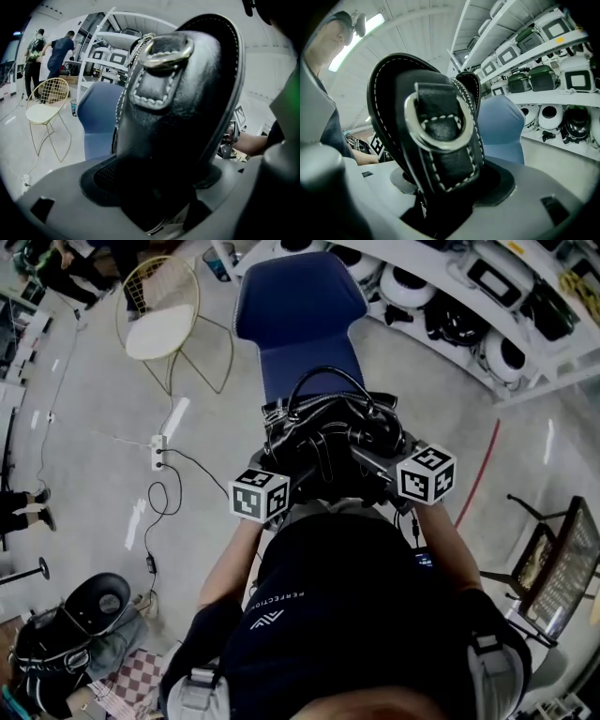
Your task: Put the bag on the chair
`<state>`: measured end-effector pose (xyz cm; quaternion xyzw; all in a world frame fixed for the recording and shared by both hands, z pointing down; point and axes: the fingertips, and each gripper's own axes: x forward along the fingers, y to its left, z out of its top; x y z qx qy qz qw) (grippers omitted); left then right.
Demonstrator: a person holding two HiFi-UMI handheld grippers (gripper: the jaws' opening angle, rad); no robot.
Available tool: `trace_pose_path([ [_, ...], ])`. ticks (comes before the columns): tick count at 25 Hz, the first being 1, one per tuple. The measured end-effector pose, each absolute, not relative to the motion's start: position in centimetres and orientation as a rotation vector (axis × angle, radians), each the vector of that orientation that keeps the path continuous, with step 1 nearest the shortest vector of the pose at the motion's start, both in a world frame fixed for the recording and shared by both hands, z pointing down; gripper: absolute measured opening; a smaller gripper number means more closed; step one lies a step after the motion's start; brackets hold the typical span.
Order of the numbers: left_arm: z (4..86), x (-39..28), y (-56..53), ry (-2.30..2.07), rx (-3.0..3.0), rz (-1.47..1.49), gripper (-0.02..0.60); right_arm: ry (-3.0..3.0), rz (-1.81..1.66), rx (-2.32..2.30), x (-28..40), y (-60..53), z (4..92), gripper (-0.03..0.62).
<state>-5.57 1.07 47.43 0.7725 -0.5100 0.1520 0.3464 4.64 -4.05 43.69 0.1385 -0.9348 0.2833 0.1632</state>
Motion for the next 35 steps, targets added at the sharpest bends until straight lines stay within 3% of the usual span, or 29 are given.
trace_pose_path([
  [20, 49.4, -4.7, -5.8, -1.333, 1.952, 0.43, 0.407, -2.66, 0.831, 0.37, 5.4, -11.3, 45.7, 0.291],
  [35, 51.2, -8.0, -10.4, -1.294, 1.921, 0.453, 0.406, -2.622, 0.872, 0.396, 2.1, -16.0, 47.3, 0.291],
])
